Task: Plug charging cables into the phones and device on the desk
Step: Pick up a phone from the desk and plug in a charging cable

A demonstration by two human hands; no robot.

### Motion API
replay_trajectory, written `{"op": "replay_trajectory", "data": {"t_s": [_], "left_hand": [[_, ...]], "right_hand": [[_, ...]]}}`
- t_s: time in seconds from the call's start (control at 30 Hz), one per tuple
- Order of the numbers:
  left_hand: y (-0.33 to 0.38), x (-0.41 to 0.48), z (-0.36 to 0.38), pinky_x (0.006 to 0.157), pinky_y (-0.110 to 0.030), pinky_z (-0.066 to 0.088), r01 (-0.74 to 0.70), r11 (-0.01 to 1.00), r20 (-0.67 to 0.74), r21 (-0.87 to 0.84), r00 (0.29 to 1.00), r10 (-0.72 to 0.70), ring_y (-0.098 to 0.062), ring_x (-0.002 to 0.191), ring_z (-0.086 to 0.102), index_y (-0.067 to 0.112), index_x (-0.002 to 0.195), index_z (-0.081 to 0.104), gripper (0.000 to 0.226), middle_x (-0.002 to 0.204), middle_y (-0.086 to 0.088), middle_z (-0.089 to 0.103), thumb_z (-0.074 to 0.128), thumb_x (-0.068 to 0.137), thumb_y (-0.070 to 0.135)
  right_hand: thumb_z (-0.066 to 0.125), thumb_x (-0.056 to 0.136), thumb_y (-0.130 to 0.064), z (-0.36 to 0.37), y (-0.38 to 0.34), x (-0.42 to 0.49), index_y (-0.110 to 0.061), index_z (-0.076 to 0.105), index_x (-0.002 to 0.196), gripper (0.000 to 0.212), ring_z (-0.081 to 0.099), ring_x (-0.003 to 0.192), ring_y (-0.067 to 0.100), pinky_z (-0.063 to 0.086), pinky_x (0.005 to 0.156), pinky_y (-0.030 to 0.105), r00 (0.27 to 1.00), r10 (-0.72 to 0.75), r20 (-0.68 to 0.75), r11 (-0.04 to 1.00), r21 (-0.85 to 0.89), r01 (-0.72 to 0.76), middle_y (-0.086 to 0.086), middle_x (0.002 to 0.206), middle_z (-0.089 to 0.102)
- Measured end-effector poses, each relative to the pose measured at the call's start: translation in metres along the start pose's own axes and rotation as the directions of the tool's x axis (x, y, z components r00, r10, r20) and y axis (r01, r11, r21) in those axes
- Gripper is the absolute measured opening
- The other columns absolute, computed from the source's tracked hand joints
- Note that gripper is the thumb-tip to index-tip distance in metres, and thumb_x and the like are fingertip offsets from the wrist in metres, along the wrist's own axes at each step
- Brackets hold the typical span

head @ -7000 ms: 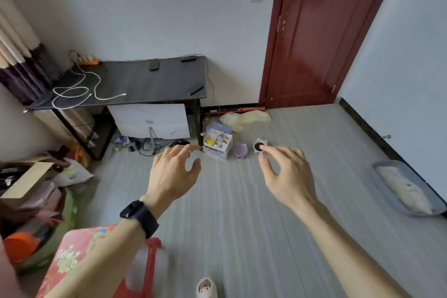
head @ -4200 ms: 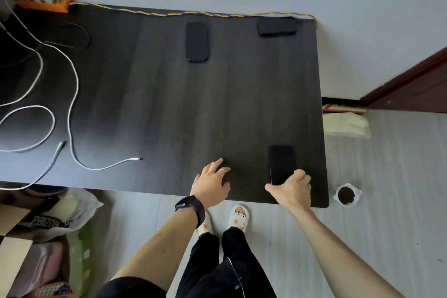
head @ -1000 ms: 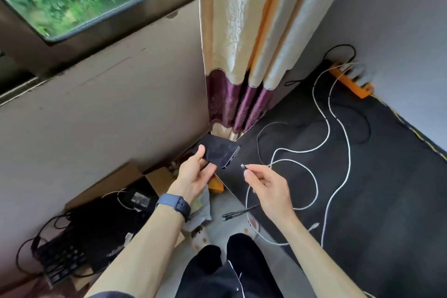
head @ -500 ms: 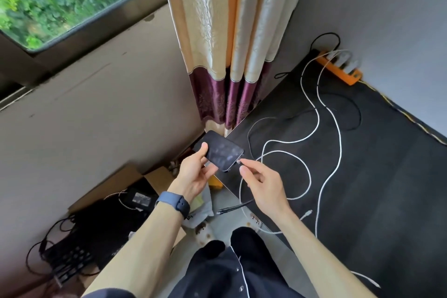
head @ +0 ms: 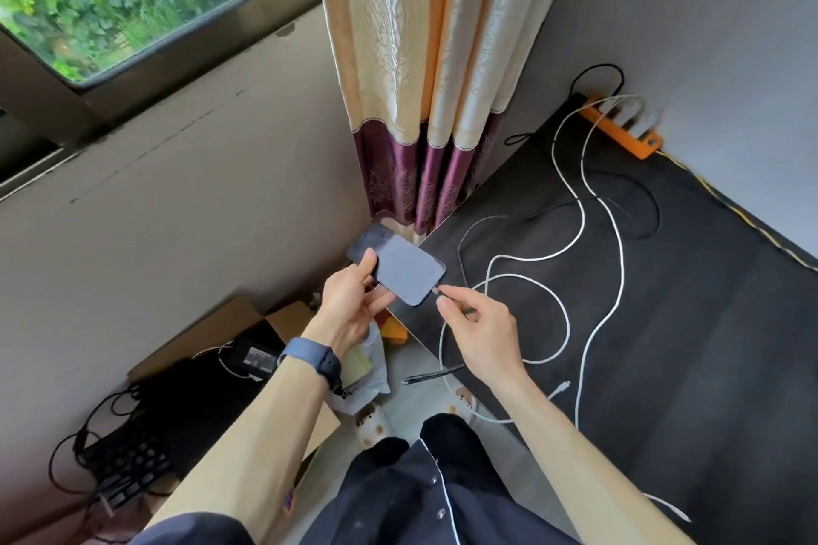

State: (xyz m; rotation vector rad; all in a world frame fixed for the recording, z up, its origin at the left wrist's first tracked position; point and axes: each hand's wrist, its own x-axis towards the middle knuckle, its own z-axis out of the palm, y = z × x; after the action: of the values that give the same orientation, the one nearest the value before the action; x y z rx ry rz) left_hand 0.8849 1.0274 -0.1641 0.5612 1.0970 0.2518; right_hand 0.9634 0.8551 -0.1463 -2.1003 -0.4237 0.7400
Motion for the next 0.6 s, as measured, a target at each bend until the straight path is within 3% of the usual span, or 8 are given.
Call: {"op": "replay_trajectory", "data": {"t_s": [0.17,0.33,0.5,0.6], "left_hand": [[0.008,-0.001,-0.002,0.063,-0.031,0.063,-0.078,0.992,0.037,0.099,0.997,0.075,-0.027,0.079,0.078,0.000,0.128,0.061,0.039,0.117,-0.017,0.071,0.060,0.099,0.026],[0.007,-0.003,0.002,0.064,-0.031,0.063,-0.118,0.985,0.036,0.122,0.993,0.115,-0.027,0.080,0.078,-0.001,0.128,0.061,0.038,0.118,-0.017,0.072,0.060,0.100,0.025],[0.000,-0.002,0.002,0.068,-0.033,0.064,-0.079,0.993,0.009,0.088,0.997,0.079,-0.025,0.084,0.078,0.000,0.126,0.061,0.035,0.116,-0.015,0.073,0.060,0.099,0.023],[-0.004,0.002,0.002,0.066,-0.032,0.064,-0.053,0.995,-0.024,0.079,0.998,0.055,-0.025,0.083,0.078,0.001,0.123,0.062,0.032,0.116,-0.016,0.073,0.062,0.098,0.021]], "right_hand": [[0.068,0.092,-0.037,-0.003,-0.005,0.002,-0.028,0.077,0.107,0.020,0.066,0.093,0.002,0.047,0.082,0.015,0.999,0.035,-0.023,0.999,-0.039,-0.036,-0.020,0.089,0.072],[0.069,0.091,-0.035,0.000,-0.008,0.003,-0.025,0.077,0.105,0.019,0.068,0.093,0.003,0.050,0.087,0.021,0.996,0.060,-0.063,0.998,-0.018,-0.061,-0.016,0.092,0.075],[0.070,0.091,-0.031,-0.002,-0.009,0.005,-0.024,0.078,0.103,0.016,0.066,0.086,-0.005,0.043,0.073,0.007,0.994,0.075,-0.074,0.997,0.004,-0.075,-0.022,0.080,0.070],[0.070,0.091,-0.032,-0.004,-0.009,0.009,-0.023,0.079,0.101,0.016,0.067,0.086,-0.002,0.043,0.074,0.008,0.995,0.076,-0.058,0.997,-0.027,-0.078,-0.020,0.082,0.071]]}}
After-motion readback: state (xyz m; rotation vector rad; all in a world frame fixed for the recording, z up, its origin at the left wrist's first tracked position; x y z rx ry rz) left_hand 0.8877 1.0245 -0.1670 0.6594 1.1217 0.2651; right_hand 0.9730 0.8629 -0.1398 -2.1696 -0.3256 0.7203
